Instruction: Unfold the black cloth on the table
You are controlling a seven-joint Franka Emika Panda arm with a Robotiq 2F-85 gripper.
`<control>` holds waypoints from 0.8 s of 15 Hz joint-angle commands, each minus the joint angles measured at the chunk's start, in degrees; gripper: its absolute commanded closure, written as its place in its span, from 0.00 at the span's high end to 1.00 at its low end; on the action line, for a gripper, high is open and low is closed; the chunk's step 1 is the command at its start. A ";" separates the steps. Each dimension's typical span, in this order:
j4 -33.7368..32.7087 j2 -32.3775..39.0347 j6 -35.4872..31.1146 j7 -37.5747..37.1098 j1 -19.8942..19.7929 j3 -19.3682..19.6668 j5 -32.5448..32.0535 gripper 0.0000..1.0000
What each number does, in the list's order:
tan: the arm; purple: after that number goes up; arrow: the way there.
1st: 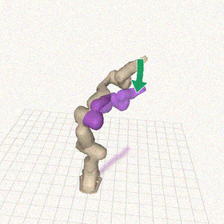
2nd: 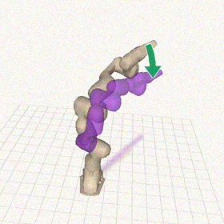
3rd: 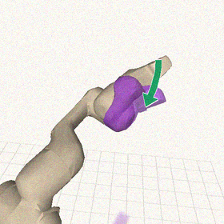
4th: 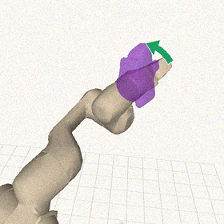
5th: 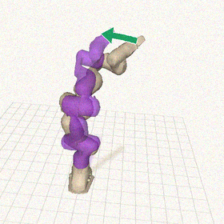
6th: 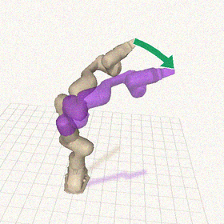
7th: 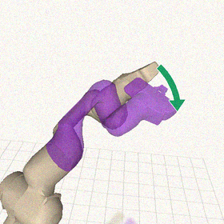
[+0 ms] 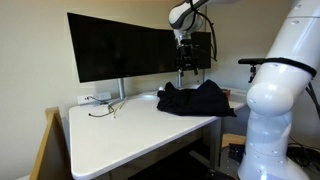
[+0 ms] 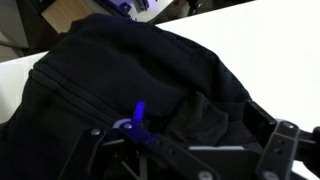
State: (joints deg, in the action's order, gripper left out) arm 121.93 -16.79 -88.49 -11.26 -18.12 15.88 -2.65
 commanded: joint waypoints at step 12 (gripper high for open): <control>-0.33 -3.00 -5.04 14.61 -4.11 9.01 -8.17 1.00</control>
State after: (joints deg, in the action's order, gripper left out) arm 121.76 -19.97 -93.61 3.20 -21.76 25.30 -10.99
